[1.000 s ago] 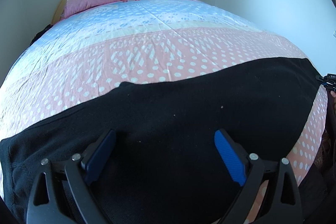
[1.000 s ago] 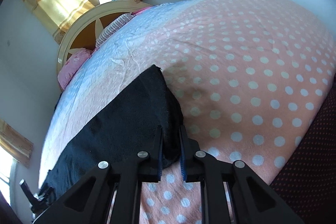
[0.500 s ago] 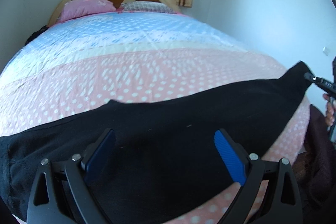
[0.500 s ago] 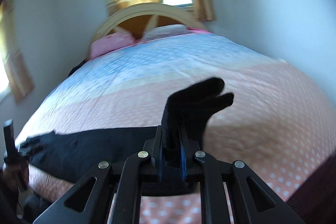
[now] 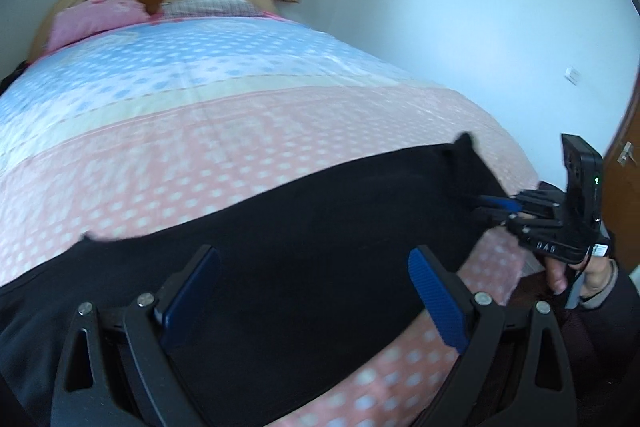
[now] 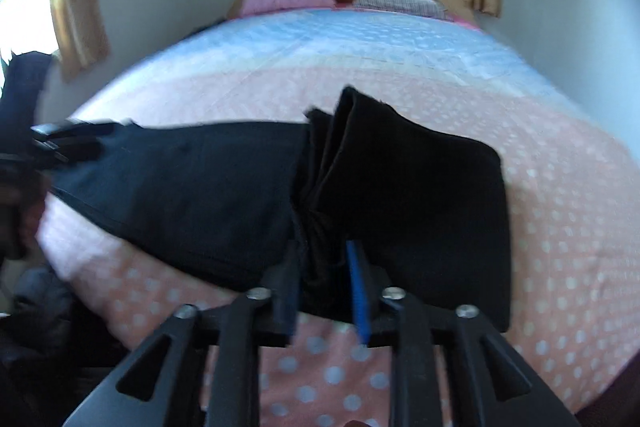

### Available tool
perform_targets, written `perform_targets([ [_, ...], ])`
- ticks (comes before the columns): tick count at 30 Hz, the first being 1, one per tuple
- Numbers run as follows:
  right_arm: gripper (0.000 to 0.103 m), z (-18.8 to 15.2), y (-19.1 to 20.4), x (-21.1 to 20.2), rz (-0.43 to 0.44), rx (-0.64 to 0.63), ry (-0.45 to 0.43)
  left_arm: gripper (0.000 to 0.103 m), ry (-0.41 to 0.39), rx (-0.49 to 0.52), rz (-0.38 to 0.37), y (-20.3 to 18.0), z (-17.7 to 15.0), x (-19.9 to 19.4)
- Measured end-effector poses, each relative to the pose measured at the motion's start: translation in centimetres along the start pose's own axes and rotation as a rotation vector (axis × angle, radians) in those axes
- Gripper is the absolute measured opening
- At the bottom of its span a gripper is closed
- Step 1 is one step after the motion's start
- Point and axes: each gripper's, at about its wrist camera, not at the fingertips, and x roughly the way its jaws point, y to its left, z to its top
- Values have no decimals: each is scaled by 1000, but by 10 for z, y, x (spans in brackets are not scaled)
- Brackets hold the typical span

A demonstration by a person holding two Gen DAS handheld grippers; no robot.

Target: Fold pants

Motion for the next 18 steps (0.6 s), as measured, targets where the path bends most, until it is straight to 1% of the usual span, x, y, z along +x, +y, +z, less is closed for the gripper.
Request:
perform_targets([
  [1, 36, 1, -7, -8, 83, 41, -33, 97, 6, 6, -28, -8, 4, 6],
  [2, 38, 3, -12, -13, 125, 64, -60, 97, 11, 10, -57, -16, 8, 12],
  [4, 39, 2, -27, -24, 199, 126, -134, 96, 29, 14, -106, -31, 15, 25],
  [5, 39, 0, -33, -28, 208, 156, -162, 96, 35, 17, -124, -38, 18, 31],
  [7, 39, -3, -45, -32, 203, 234, -207, 93, 57, 19, -164, -54, 24, 48],
  [9, 39, -5, -59, -35, 174, 308, -241, 91, 86, 10, -191, -69, 30, 67],
  [10, 39, -6, -66, -35, 151, 342, -254, 90, 94, 6, -198, -74, 32, 73],
  [13, 39, -10, -82, -34, 128, 424, -269, 85, 124, 1, -203, -88, 38, 96],
  [14, 39, -9, -87, -34, 120, 441, -272, 82, 131, -2, -203, -92, 40, 102],
  [18, 39, -7, -94, -37, 98, 465, -298, 81, 128, -5, -215, -107, 45, 111],
])
